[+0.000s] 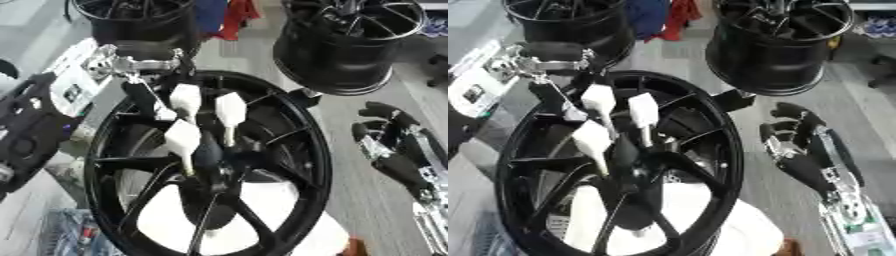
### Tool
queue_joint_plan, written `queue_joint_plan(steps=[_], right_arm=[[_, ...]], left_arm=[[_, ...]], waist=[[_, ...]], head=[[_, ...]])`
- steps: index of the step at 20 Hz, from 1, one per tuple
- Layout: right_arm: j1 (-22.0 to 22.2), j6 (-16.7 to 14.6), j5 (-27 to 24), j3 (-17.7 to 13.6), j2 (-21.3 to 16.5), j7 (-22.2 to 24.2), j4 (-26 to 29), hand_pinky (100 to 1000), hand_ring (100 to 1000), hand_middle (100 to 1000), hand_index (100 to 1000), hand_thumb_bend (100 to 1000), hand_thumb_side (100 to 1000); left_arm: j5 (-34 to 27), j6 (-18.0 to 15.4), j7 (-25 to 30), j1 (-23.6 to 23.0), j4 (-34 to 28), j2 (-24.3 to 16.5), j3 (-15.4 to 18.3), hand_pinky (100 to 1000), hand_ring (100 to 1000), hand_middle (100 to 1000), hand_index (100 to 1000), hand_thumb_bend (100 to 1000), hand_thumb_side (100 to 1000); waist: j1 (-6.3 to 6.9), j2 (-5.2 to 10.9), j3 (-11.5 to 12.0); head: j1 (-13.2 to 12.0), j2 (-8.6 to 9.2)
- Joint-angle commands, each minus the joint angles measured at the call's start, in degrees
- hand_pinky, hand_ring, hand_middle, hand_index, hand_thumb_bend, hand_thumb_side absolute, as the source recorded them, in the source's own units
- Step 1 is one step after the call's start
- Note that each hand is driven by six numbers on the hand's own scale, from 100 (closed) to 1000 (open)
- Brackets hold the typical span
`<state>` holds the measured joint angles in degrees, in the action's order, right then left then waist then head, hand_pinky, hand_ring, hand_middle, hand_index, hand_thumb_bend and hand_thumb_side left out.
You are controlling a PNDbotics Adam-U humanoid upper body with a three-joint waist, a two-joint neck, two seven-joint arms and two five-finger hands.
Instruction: Pull the pin out of the wheel hub.
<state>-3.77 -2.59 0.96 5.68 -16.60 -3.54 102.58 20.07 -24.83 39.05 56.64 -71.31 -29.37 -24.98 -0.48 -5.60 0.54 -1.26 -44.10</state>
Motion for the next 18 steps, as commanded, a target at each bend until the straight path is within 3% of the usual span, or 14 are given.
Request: queue_joint_plan(steps=[1, 6, 11, 16, 18], right_arm=[[-0.4, -0.1, 0.2, -0.1, -1.1, 0.1, 0.5, 634, 697, 745, 832, 277, 322], [-0.1, -0.1, 0.3, -0.5, -1.0, -0.3, 0.2, 634, 696, 745, 831, 274, 324], [-0.1, -0.3, 0.5, -1.0, -0.9, -0.9, 0.2, 634, 696, 745, 831, 271, 324], [-0.3, -0.3, 0.6, -1.3, -0.6, -1.1, 0.3, 634, 696, 745, 831, 279, 323], [-0.3, -0.3, 0.6, -1.5, -0.5, -1.3, 0.3, 634, 696, 745, 831, 284, 322]], left_arm=[[-4.0, -10.4, 12.9, 2.5, -3.9, -3.1, 5.0, 320, 334, 336, 516, 100, 142], [-6.1, -5.9, 11.1, 0.8, -8.2, -10.2, 13.3, 363, 366, 370, 548, 100, 134], [-4.4, -1.6, 5.8, -9.8, -7.5, -17.4, 19.7, 395, 389, 400, 585, 100, 179], [2.4, 2.3, -0.2, -21.5, 1.3, -18.1, 25.1, 430, 412, 426, 623, 100, 204], [5.5, 3.4, -2.9, -25.3, 4.2, -17.5, 27.1, 492, 466, 480, 673, 155, 240]], waist=[[0.00, 1.01, 0.2], [0.21, 1.10, 0.8], [0.33, 0.75, 1.5], [0.11, 0.43, 1.6], [0.01, 0.22, 1.6]], head=[[-0.1, -0.02], [0.5, -0.02], [1.5, -0.02], [1.8, -0.02], [1.9, -0.02]])
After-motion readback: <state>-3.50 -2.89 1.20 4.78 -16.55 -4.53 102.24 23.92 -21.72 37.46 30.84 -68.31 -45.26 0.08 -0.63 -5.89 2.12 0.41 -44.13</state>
